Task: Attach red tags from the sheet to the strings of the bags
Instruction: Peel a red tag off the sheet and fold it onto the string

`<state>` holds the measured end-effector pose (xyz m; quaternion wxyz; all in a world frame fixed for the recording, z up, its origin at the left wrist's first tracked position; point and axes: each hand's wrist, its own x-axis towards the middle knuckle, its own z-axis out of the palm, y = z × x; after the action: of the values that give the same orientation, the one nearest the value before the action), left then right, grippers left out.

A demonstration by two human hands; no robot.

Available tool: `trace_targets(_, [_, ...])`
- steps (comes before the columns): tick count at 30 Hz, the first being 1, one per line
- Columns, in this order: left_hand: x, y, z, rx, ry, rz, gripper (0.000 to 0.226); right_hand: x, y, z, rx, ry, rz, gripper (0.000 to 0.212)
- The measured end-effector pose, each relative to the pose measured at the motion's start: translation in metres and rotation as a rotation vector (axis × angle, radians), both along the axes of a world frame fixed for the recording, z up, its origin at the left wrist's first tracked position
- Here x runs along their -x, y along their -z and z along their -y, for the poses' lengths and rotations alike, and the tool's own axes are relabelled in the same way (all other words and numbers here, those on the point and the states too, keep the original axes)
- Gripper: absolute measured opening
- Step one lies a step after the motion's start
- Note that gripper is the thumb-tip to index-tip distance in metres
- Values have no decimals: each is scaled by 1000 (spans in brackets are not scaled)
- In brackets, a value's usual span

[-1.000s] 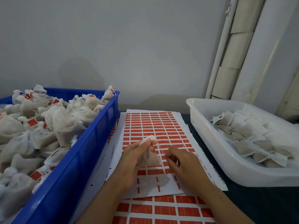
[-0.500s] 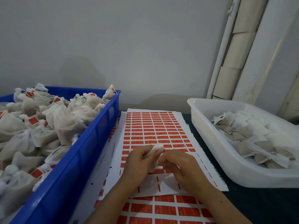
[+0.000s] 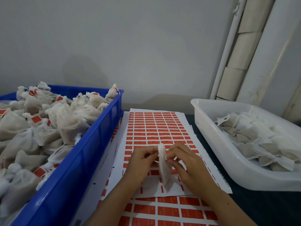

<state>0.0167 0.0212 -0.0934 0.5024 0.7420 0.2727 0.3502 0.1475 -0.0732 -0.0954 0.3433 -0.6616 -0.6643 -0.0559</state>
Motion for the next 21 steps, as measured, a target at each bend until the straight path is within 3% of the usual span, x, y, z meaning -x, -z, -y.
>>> trace_targets(11, [-2,0,-1,91,-133,131,7,3,9,2,164,13,-177,17])
trace_targets(13, [-3,0,-2,105,-134,135,7,4,6,0,92,-10,-231,7])
trace_targets(17, [-5,1,-2,97,-148,117,12,5,2,0,-39,26,-278,7])
trace_targets(21, [-8,3,-2,72,-157,93,17,7,1,-1,-112,100,-84,7])
